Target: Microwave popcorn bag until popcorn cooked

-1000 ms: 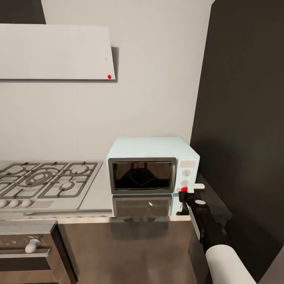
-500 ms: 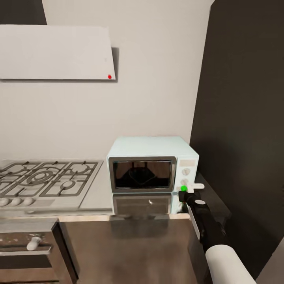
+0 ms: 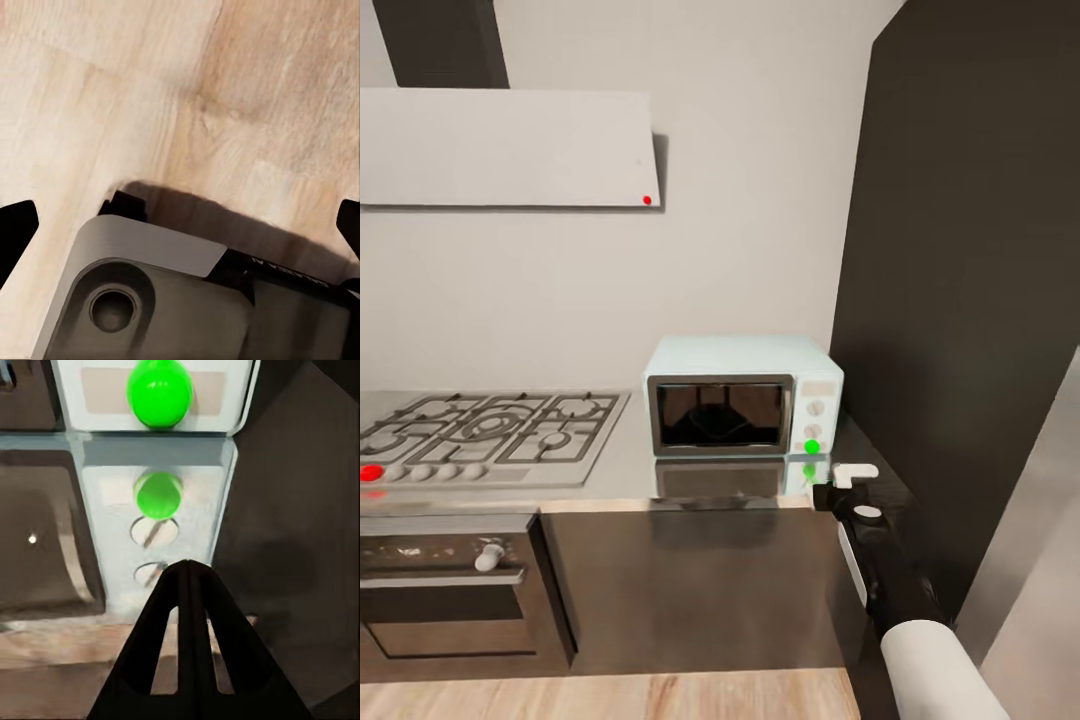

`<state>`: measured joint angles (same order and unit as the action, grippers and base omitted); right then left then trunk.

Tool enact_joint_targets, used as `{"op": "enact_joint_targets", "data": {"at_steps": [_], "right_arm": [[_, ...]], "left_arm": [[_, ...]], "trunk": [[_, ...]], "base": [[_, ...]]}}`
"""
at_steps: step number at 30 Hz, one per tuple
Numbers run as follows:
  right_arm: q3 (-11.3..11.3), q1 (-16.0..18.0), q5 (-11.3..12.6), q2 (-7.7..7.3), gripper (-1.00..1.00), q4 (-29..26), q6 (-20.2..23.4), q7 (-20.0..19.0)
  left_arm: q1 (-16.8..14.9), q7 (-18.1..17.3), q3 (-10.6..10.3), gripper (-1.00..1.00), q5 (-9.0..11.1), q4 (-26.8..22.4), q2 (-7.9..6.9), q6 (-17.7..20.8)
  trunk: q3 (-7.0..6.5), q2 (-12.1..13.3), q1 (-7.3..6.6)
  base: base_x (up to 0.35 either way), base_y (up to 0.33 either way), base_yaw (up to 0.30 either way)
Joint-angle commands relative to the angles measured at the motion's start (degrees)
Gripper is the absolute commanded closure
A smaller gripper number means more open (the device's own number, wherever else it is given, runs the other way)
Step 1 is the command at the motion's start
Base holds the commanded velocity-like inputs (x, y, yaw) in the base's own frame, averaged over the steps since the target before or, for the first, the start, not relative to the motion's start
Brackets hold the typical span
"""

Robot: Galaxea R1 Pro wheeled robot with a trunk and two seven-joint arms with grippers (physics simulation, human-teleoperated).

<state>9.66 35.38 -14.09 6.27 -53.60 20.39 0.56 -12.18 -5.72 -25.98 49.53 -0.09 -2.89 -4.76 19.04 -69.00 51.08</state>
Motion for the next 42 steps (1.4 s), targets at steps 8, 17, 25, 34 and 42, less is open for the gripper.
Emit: {"op": "enact_joint_targets", "data": {"at_steps": [8,17,25,34,42], "right_arm": [[0.10,0.04,-0.31,0.08,1.00,-0.11,0.30,-0.23],[0.32,0.04,-0.05,-2.93,1.00,13.97,-0.47,0.38],[0.50,-0.22,-0.06,-7.17,1.00,50.49,-13.48,0.68],[0.47,-14.17,0.02,-7.48,1.00,55.49,-20.53,0.74],[0.54,-22.52,0.20,-7.85,1.00,55.53,-22.92,0.15]], "left_arm": [[-0.04,-0.26,-0.48,-1.00,0.57,0.05,-0.01,-0.07],[-0.04,-0.26,-0.48,-1.00,0.65,0.03,-0.09,-0.16],[-0.04,-0.26,-0.45,-1.00,0.66,0.06,-0.09,-0.16],[-0.04,-0.26,-0.39,-1.00,0.66,0.06,-0.15,-0.16],[-0.04,-0.25,-0.39,-1.00,0.66,0.09,-0.18,-0.16]], "trunk": [[0.07,-0.05,-0.03],[0.07,-0.05,-0.03],[0.07,-0.05,-0.03],[0.07,-0.05,-0.03],[0.07,-0.05,-0.03]], "base": [[-0.332,0.000,0.000],[-0.158,0.000,0.000],[-0.001,0.000,0.000],[0.000,0.000,0.000],[0.000,0.000,0.000]]}}
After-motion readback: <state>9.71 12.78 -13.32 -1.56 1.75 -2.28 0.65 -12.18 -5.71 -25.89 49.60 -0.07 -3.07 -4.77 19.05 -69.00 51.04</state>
